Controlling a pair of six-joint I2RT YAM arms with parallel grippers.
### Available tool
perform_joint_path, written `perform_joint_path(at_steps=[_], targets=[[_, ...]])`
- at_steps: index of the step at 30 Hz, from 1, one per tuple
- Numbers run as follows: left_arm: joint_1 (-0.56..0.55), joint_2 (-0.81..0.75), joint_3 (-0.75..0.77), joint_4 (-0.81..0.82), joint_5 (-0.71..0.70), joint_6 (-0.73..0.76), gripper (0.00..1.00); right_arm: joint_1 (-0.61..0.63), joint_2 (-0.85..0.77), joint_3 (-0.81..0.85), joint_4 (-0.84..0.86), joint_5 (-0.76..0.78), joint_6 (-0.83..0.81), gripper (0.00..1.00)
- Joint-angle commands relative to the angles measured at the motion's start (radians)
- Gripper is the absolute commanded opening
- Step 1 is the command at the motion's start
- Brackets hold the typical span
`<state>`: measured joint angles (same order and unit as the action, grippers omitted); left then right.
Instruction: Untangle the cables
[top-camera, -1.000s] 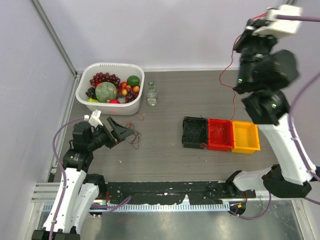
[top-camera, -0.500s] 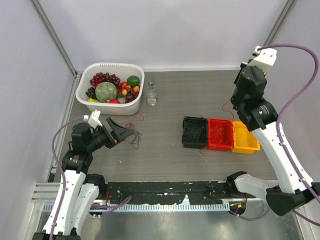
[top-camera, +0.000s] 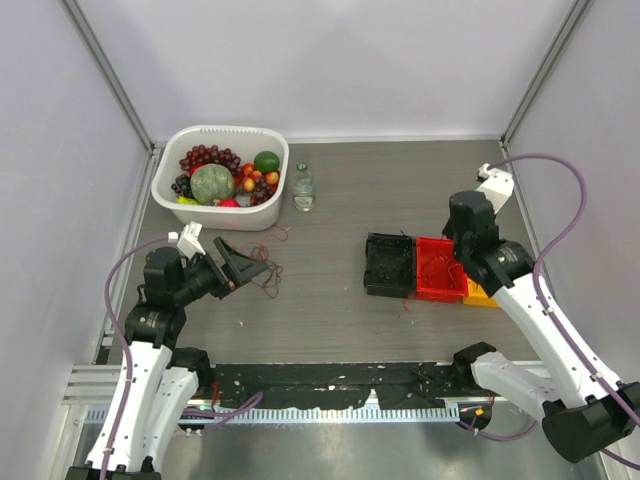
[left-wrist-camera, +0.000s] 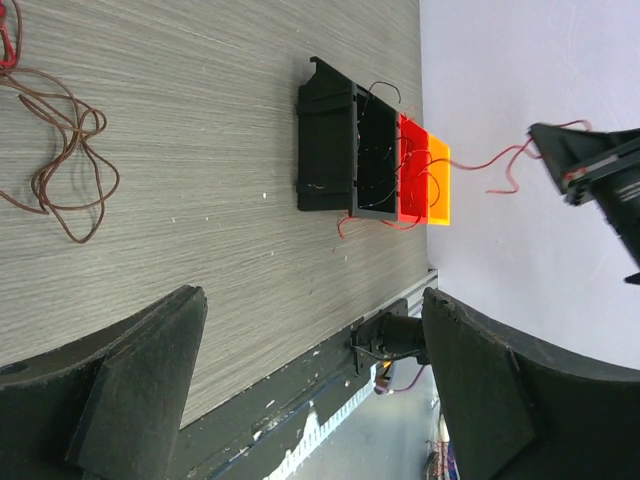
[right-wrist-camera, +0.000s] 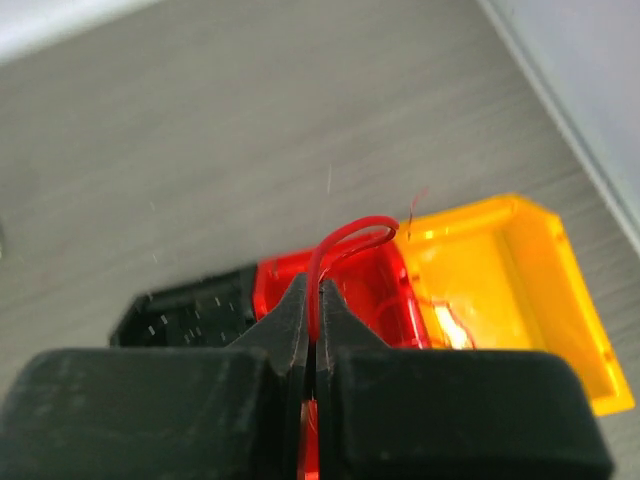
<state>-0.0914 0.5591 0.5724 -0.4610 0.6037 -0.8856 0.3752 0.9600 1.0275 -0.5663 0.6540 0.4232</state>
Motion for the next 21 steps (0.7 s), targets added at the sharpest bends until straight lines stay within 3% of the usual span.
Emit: perform_joint_path(at_steps=[1,7,14,16,19,21], targets=[[-0.002,-0.001,-0.013,0.050,0.027,0.000,0.93,-0.005,-0.027,-0.118,-0.040,-0.102,0.161,0.01],[-0.002,-0.005,-0.009,0.041,0.028,0.007,0.93,-0.041,0.090,-0.208,-0.058,-0.154,0.302,0.01],[-0.001,-0.024,-0.003,0.018,0.028,0.010,0.93,-0.108,0.445,-0.176,0.039,-0.280,0.192,0.01],[-0.004,-0.033,0.004,-0.002,0.024,0.022,0.93,-0.108,0.460,-0.169,0.034,-0.278,0.178,0.02],[-0.001,-0.045,0.000,-0.015,0.016,0.031,0.93,-0.111,0.434,-0.173,0.026,-0.289,0.158,0.17],[-0.002,-0.045,-0.009,-0.007,0.018,0.031,0.93,-0.111,0.411,-0.161,-0.013,-0.304,0.149,0.39]])
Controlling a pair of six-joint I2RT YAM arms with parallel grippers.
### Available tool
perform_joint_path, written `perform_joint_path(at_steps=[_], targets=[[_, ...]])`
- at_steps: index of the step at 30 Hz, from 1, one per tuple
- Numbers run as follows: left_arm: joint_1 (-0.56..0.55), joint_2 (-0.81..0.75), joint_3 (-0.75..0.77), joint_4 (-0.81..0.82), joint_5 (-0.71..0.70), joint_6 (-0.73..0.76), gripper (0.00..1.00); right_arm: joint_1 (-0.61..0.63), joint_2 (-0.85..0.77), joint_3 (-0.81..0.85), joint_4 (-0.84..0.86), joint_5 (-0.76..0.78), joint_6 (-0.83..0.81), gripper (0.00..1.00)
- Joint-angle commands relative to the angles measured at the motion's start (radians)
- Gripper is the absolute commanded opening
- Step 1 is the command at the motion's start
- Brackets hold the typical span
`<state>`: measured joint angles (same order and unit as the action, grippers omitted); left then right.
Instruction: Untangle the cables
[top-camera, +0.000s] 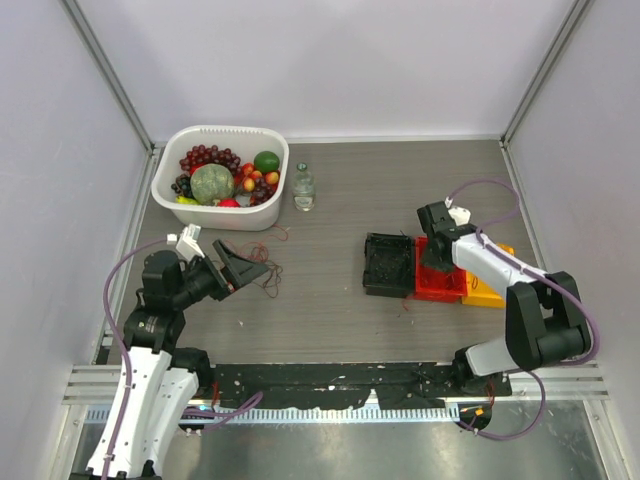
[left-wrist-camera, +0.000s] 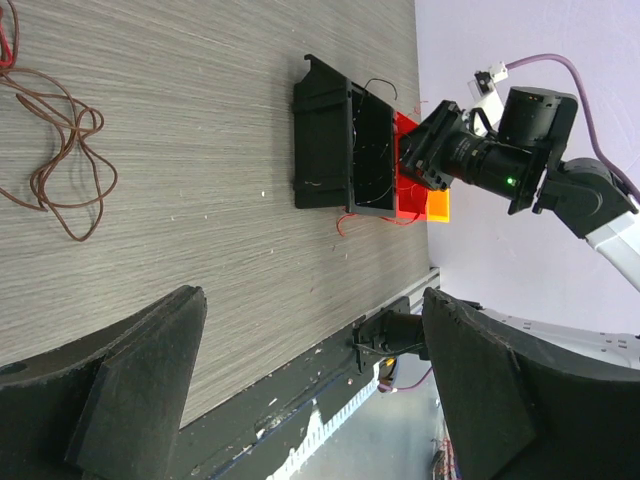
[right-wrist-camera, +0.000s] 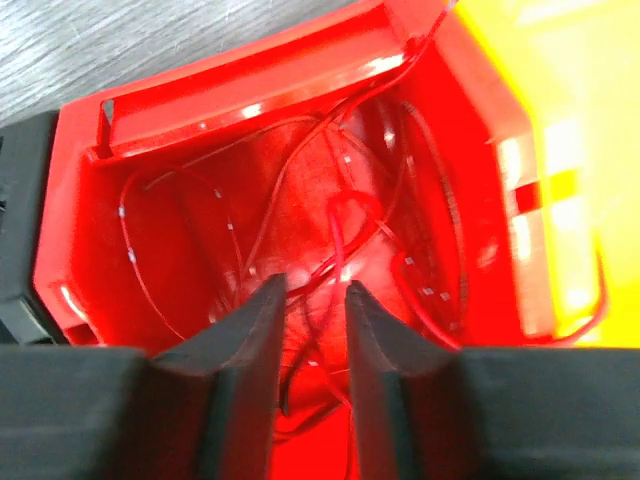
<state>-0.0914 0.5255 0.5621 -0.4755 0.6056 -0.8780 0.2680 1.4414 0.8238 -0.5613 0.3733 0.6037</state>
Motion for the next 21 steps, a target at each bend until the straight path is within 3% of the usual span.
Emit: perform_joint_path(at_steps=[1,2,4,9,12,17,21], targets=[[-0.002,-0.009,-0.001,0.014,0.019,0.024,0.93,-0.004,-0.090,0.054,-0.060,-0.030,-0.032,0.48],[-0.002,-0.009,-0.001,0.018,0.023,0.024,0.93,-0.004,-0.105,0.058,-0.078,-0.033,-0.028,0.56],[-0.002,-0.004,-0.001,0.032,0.031,0.024,0.93,-0.004,-0.165,0.072,-0.132,-0.036,-0.015,0.61],[-0.002,0.022,0.016,0.049,0.052,0.045,0.94,-0.019,-0.328,0.129,-0.239,0.054,0.028,0.66],[-0.002,0.031,0.035,0.038,0.066,0.069,0.94,-0.116,-0.357,0.138,-0.255,0.087,0.048,0.73],[-0.002,0.016,0.058,0.006,0.069,0.089,0.94,-0.445,-0.397,0.066,-0.184,-0.143,0.057,0.68],[-0.002,0.001,0.052,0.002,0.072,0.086,0.95,-0.565,-0.414,0.005,-0.121,-0.267,0.096,0.59]])
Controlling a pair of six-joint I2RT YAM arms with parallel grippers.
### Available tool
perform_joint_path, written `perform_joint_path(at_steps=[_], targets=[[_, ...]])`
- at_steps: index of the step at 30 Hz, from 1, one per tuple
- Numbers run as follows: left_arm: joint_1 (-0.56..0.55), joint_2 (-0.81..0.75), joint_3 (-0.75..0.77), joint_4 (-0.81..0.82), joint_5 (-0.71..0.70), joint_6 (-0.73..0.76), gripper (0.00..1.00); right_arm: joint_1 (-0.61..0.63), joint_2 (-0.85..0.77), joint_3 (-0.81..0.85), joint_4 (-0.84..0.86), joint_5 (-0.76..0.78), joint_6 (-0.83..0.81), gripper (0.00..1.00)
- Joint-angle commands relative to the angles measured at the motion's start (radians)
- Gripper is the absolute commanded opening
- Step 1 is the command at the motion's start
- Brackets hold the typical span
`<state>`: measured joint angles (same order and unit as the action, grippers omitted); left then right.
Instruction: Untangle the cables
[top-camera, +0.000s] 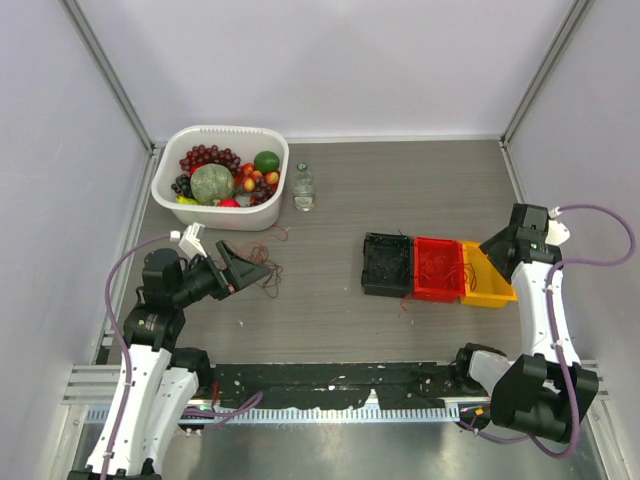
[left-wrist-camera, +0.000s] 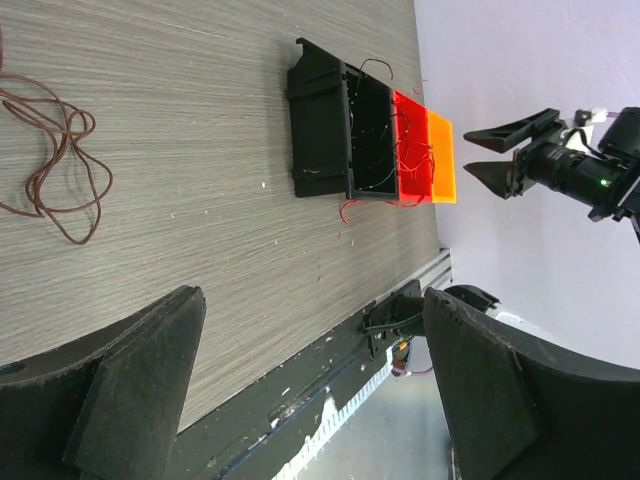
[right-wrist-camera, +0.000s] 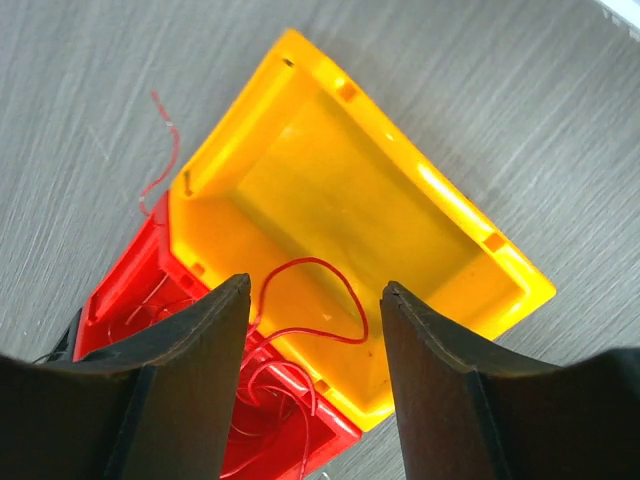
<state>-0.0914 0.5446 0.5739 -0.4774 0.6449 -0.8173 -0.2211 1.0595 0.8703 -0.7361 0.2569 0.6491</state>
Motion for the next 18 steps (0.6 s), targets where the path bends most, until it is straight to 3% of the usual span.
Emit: perform_joint_path(at_steps=[1,7,10,15,18], targets=[[-0.002,-0.018,0.040,0.002,0.033,0.026,0.95,-0.096,-0.029,-0.057,0.056,-0.171,0.056,0.59],[-0.002,-0.020,0.041,0.000,0.038,0.027,0.95,-0.142,-0.030,-0.114,0.084,-0.283,0.074,0.47],[-0.002,-0.018,0.041,0.010,0.038,0.027,0.95,-0.142,-0.027,-0.106,0.055,-0.286,0.006,0.36],[-0.002,0.000,0.041,0.026,0.047,0.029,0.95,-0.142,-0.105,-0.137,0.064,-0.297,-0.019,0.36],[-0.002,0.011,0.052,0.022,0.053,0.035,0.95,-0.142,-0.119,-0.129,0.043,-0.291,0.014,0.43]])
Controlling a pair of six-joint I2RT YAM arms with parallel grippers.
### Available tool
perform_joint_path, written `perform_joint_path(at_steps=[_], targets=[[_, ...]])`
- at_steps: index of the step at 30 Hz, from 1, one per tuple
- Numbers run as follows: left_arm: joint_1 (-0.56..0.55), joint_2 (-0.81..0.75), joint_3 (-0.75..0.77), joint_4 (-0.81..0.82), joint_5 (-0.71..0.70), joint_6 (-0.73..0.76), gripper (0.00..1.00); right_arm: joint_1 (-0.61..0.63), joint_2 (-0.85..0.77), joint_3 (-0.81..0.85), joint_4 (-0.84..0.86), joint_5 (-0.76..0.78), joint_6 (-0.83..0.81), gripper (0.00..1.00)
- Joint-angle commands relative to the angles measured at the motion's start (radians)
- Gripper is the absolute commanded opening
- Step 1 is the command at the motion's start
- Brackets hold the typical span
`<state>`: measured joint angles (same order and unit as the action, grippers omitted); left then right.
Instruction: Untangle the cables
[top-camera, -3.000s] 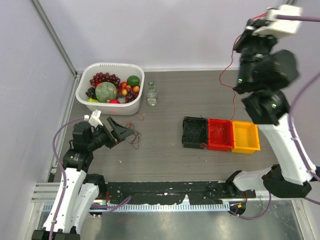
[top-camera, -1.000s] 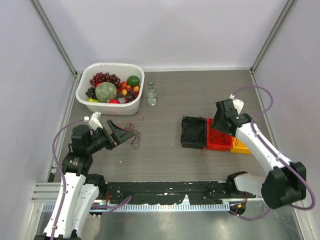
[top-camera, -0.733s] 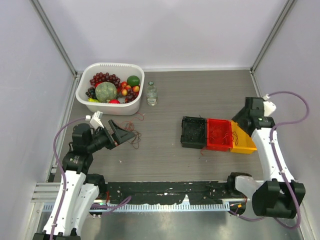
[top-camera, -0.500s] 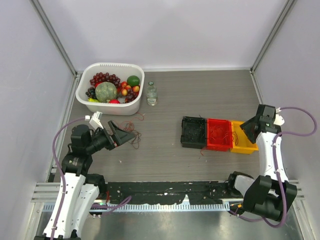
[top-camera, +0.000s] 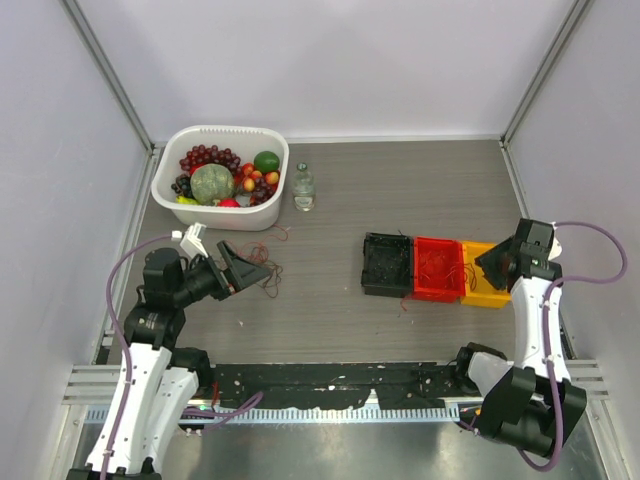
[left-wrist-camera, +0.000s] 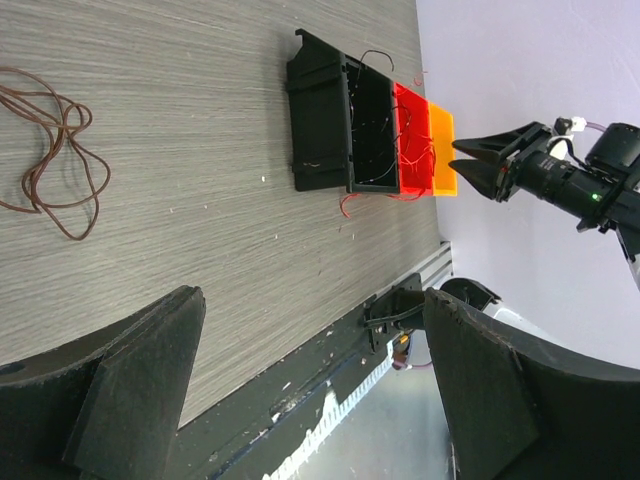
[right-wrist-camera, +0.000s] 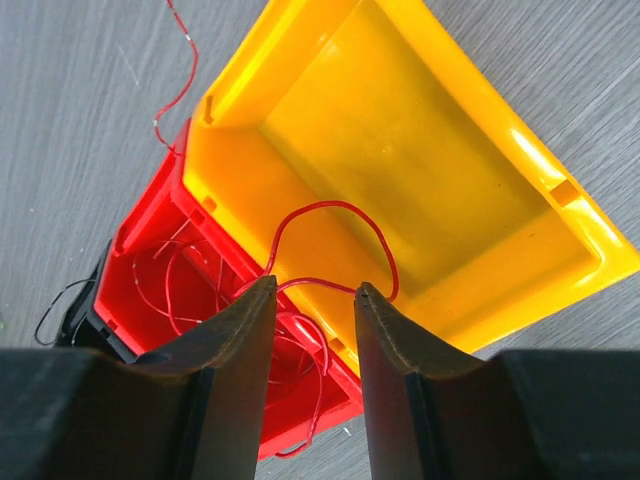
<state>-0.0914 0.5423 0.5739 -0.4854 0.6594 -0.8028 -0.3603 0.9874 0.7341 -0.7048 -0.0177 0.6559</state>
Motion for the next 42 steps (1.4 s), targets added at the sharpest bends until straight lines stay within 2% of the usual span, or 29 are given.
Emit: perform_joint_path(at_steps=[1,3,8,12,18,30,37,42], targets=[[-0.002,0.015,0.058,0.025,0.039,0.025,0.95,-0.003,-0.047,0.010,0.008,-0.024,0.031,0.46],[-0.002,0.016,0.066,0.016,0.039,0.030,0.95,-0.003,-0.044,0.005,0.001,-0.068,0.077,0.50],[-0.002,0.013,0.072,0.014,0.039,0.028,0.95,-0.003,0.014,-0.002,-0.051,-0.088,0.212,0.52],[-0.001,0.011,0.070,0.008,0.037,0.031,0.95,-0.003,0.016,-0.041,-0.021,-0.114,0.290,0.53],[-0.002,0.013,0.078,0.001,0.034,0.033,0.95,-0.005,0.029,-0.105,0.088,-0.048,0.367,0.55],[-0.004,0.013,0.086,-0.030,0.023,0.050,0.95,-0.020,0.109,-0.128,0.248,-0.057,0.332,0.59],[-0.001,0.019,0.086,-0.024,0.023,0.048,0.95,-0.034,0.094,-0.114,0.307,-0.034,0.291,0.58],[-0.002,0.018,0.090,-0.033,0.022,0.053,0.95,-0.051,0.083,-0.108,0.327,-0.063,0.297,0.61]])
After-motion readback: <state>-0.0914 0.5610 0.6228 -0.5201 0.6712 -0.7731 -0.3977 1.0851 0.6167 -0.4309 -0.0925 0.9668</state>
